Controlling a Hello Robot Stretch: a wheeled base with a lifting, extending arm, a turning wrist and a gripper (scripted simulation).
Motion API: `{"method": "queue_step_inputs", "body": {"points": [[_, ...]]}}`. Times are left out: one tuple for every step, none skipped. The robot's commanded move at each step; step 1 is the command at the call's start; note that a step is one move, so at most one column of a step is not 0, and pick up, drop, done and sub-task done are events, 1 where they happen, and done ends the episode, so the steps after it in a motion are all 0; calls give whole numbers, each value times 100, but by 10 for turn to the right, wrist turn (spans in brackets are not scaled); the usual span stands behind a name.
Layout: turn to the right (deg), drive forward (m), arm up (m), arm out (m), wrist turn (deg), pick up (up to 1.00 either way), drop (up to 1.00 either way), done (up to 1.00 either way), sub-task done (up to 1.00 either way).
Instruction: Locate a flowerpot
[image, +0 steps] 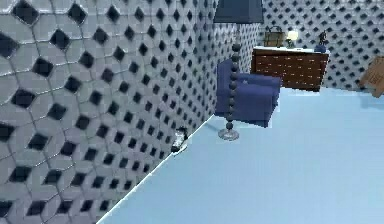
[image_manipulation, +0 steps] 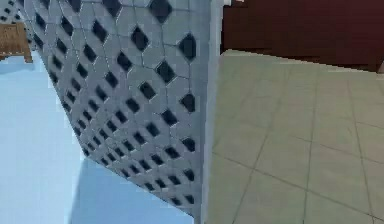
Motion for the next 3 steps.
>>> {"method": "queue_step_inputs", "body": {"points": [[330,0,0,0,0,0,0,0,0],[0,100,0,0,0,0,0,0,0],[0,75,0,0,0,0,0,0,0]]}}
